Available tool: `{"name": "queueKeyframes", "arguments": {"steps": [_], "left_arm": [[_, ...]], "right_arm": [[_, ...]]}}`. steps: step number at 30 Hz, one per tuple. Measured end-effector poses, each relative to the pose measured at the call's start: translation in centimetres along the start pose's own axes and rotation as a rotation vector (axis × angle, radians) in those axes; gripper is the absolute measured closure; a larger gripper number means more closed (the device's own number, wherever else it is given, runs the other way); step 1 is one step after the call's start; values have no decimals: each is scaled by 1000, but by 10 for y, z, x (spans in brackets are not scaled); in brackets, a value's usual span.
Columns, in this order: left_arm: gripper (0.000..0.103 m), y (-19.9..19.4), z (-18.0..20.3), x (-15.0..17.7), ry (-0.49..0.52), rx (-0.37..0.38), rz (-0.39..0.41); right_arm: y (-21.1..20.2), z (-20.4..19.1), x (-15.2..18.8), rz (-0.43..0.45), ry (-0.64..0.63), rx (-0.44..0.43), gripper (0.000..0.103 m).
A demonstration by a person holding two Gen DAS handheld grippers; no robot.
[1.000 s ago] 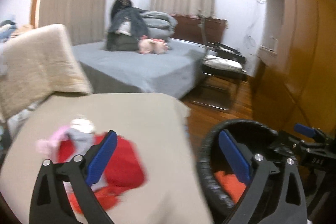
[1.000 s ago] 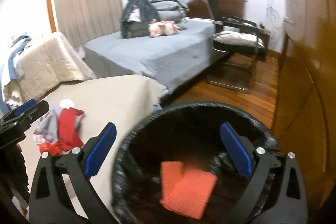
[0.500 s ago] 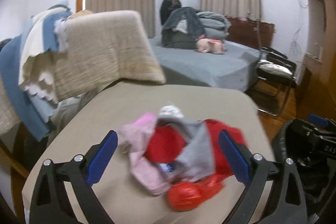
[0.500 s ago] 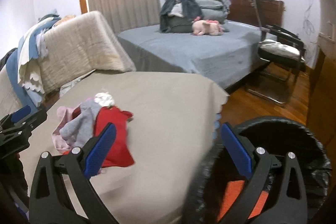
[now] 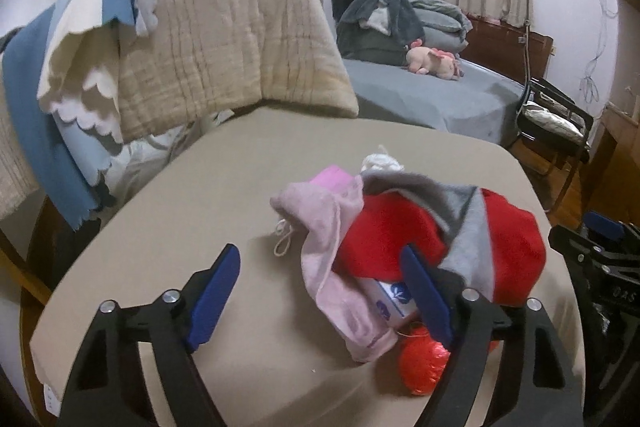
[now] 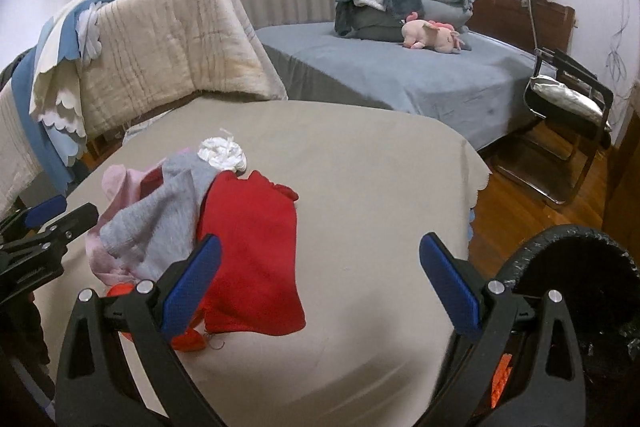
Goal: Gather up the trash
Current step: 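Return both tools to the cloth pile on the table, then grasp the pink cloth with the left tool while the right tool grasps the grey cloth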
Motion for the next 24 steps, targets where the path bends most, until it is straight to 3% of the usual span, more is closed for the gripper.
{"name": "queueKeyframes", "arguments": {"steps": [8, 13, 16, 24], "left_arm": [[39, 28, -3, 5, -11, 14, -42], [77, 43, -1, 12, -19, 66, -93], [91, 41, 0, 13, -16, 77, -86], [98, 12, -2, -1, -39, 99, -24]], "right_arm": [[4, -10, -4, 10, -36, -16, 7], [10, -18, -7, 1, -36, -34, 14], [11, -23, -9, -2, -38, -50, 20], [11, -41, -18, 13, -42, -97, 21]]}}
Point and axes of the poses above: each gripper's, at about its wrist camera, not at the fingertips, and y roughly the way its jaws point, z to its right, x to its underside, the point moved 6 cm from there along y, roughly the way its jaws point, and after that the axes turned 1 degree about y, right-handed, at the moved point
